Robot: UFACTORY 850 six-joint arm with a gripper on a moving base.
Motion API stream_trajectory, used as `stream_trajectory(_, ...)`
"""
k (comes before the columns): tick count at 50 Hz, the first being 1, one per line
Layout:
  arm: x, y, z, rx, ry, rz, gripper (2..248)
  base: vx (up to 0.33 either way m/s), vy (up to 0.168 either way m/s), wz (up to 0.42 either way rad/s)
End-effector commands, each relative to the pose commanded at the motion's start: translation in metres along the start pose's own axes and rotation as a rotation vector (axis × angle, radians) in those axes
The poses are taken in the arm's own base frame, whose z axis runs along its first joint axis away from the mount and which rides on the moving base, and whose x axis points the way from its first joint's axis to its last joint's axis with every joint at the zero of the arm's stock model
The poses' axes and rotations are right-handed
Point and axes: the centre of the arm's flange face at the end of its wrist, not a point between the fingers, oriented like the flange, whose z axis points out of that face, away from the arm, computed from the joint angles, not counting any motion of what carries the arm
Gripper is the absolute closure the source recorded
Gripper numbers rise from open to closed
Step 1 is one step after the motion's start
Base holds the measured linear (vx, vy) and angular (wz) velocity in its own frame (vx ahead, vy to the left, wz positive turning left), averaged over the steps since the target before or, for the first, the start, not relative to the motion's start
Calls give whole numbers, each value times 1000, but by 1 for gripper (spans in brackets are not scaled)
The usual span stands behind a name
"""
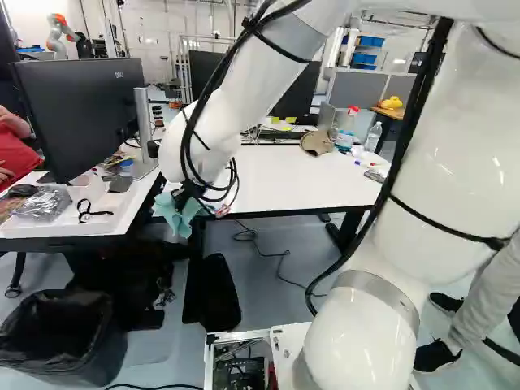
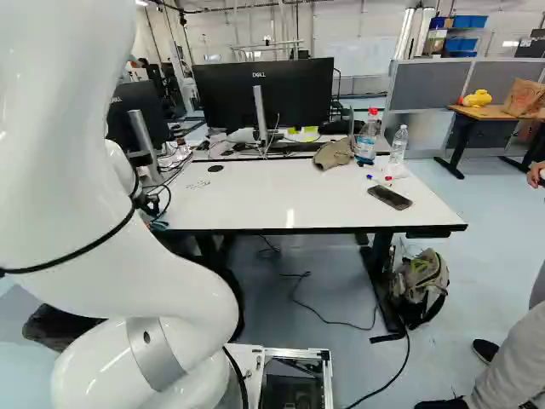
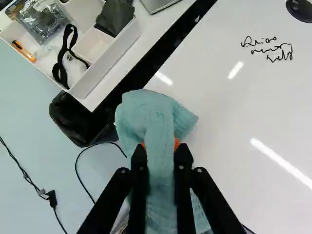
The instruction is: Clean the table with the green towel
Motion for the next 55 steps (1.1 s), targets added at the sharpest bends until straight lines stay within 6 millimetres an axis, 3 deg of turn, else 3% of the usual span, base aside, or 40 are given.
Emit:
stream_trajectory(19, -13, 29, -9, -38, 2, 59, 191, 0, 0, 0)
stream_trajectory(29, -12, 29, -11, -39, 7, 60, 191, 0, 0, 0)
stream_trajectory(55, -5, 63, -41, -88, 83, 132, 191, 0, 0, 0)
